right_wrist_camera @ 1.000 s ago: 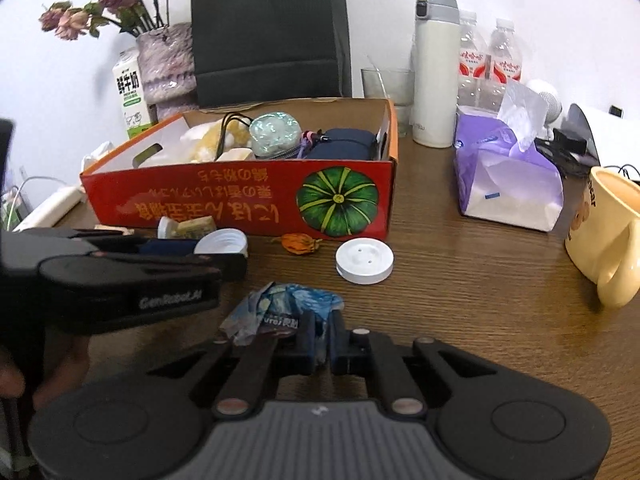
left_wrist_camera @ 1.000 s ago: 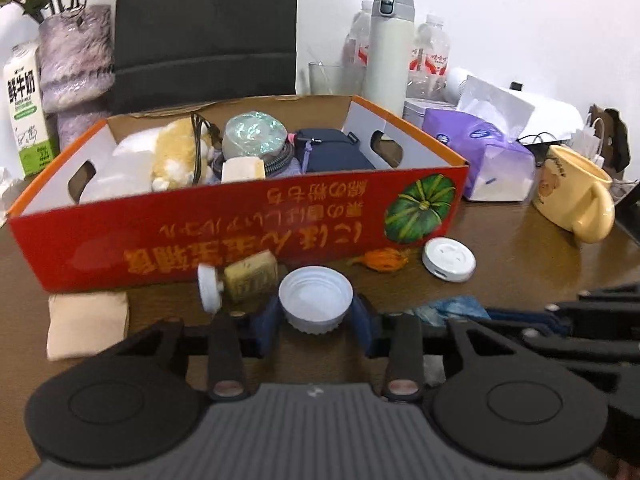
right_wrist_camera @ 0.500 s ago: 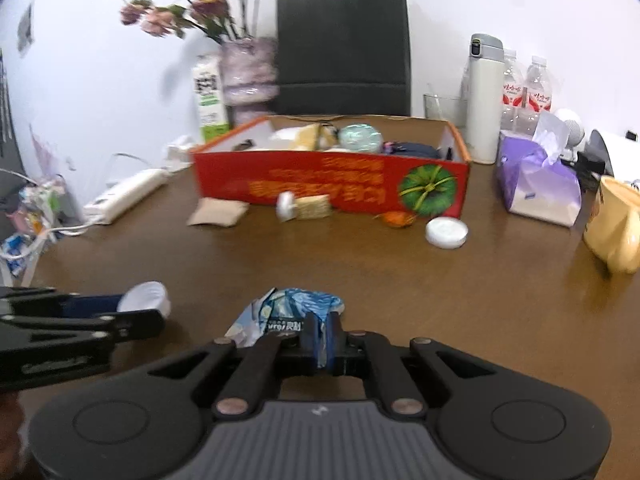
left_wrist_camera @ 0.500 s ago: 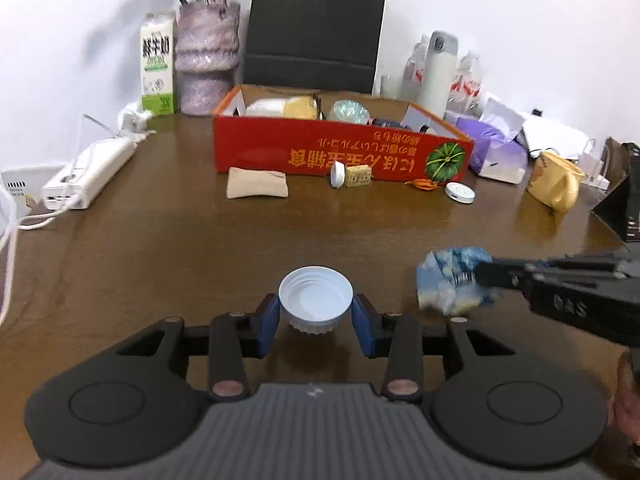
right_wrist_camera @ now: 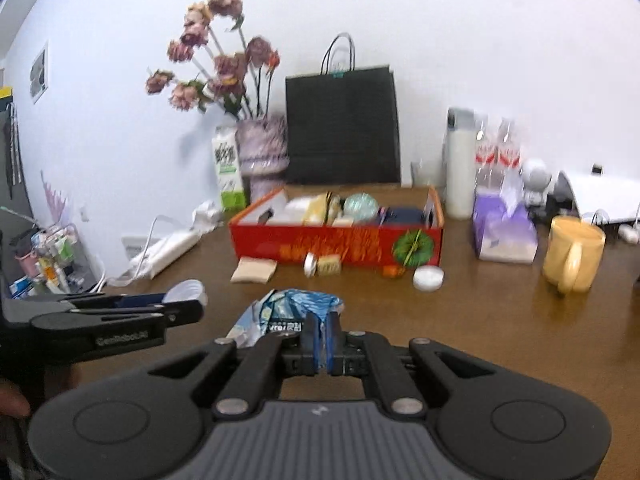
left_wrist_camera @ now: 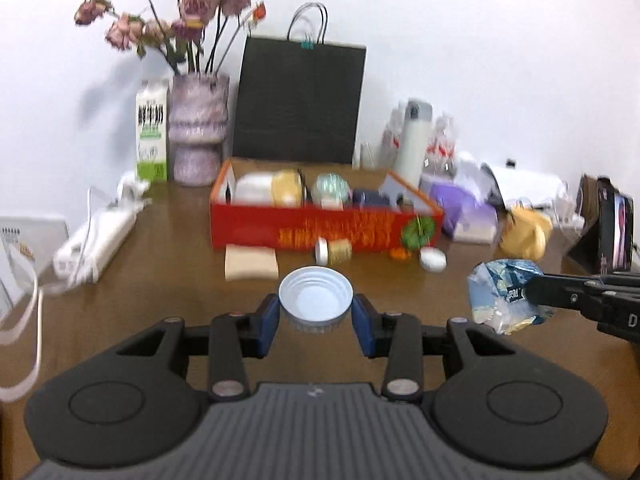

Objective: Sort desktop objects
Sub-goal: 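Carry the cap and blue wrapper into the box while both tools release them, then withdraw both open tools from the box back over the desk, then grasp the beige sponge with the left tool while the right tool grasps the white round lid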

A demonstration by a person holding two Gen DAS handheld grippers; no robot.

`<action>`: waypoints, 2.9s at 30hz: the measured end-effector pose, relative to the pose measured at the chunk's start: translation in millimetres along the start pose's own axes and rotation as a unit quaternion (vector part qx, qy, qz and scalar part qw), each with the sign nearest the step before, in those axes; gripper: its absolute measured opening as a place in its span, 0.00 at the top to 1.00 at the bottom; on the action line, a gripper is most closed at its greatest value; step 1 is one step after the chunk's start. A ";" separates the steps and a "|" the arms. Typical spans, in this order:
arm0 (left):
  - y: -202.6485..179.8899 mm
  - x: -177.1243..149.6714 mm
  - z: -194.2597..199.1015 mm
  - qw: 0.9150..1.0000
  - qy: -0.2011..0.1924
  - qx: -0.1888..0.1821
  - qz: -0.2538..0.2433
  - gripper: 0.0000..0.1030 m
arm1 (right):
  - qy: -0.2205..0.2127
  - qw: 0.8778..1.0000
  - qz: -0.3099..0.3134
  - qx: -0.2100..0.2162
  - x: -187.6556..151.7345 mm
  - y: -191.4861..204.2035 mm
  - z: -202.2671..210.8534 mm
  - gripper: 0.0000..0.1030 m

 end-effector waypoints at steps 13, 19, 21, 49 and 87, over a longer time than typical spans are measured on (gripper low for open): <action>58.4 104.2 -190.3 0.994 0.085 0.066 -0.036 0.61 | 0.097 0.995 -0.017 -0.026 123.3 -53.7 -238.4 0.98; 96.1 94.8 -243.3 0.983 0.154 0.096 -0.002 0.59 | 0.187 0.982 -0.001 -0.042 100.6 -55.8 -321.6 0.96; 96.9 93.4 -243.2 0.985 0.138 0.104 0.021 0.53 | 0.201 0.978 0.006 -0.056 93.7 -52.3 -334.2 0.85; 18.4 2.1 -48.3 0.996 0.076 0.033 0.014 0.00 | 0.085 0.996 -0.031 -0.009 -8.0 -17.0 -90.3 0.19; 90.2 30.5 -186.0 0.992 0.083 0.094 0.011 0.10 | 0.118 0.989 0.007 -0.094 6.4 -66.6 -207.4 0.33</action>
Point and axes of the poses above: each gripper's, at about its wrist camera, not at the fingertips, and z roughly against the way its jaws point, y to its left, x to its top, the point moved 4 cm from there along -z, roughly the way its jaws point, and after that the axes turned 7 degrees about -x, right-handed, at the moved point
